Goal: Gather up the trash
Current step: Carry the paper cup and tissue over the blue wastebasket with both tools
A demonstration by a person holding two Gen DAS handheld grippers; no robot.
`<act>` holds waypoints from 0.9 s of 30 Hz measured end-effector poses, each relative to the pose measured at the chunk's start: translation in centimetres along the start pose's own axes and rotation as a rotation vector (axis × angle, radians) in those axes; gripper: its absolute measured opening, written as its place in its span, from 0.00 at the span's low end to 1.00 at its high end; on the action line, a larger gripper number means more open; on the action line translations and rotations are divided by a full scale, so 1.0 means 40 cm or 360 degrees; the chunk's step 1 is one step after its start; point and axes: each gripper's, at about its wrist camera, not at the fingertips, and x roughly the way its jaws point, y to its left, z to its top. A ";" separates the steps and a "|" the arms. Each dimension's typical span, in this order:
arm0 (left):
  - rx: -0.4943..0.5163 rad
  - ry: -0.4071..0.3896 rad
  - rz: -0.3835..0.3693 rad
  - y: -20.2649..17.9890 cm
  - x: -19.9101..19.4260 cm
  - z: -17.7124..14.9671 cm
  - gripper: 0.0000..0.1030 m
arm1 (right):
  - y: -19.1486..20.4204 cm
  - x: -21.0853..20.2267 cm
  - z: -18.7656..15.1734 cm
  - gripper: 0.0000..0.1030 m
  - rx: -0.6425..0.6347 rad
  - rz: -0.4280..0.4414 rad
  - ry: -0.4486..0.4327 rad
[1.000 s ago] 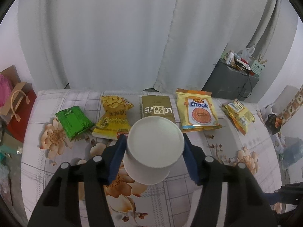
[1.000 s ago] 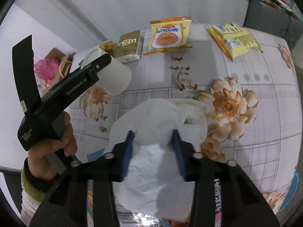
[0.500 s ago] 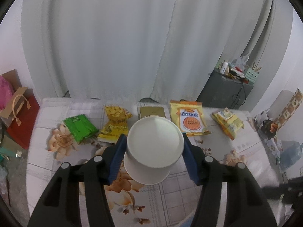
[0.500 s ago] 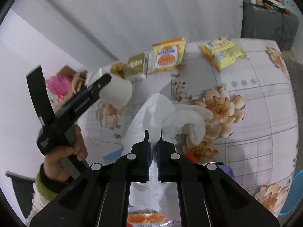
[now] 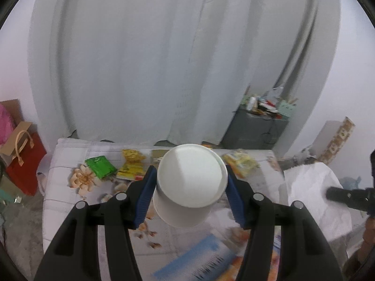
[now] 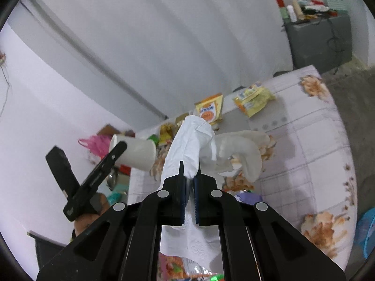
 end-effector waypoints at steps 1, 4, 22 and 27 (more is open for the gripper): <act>0.0009 -0.0005 -0.0019 -0.013 -0.014 -0.003 0.54 | -0.009 -0.017 -0.006 0.04 0.0013 0.0002 -0.0021; 0.0052 -0.0022 -0.0106 -0.072 -0.065 -0.015 0.54 | -0.048 -0.080 -0.035 0.04 0.0058 0.0006 -0.0089; 0.0254 0.0003 -0.0463 -0.375 -0.171 -0.177 0.54 | -0.330 -0.361 -0.288 0.04 0.0520 -0.0137 -0.0424; 0.0264 0.0087 -0.0498 -0.427 -0.160 -0.225 0.54 | -0.404 -0.416 -0.355 0.04 0.0658 -0.0161 -0.0500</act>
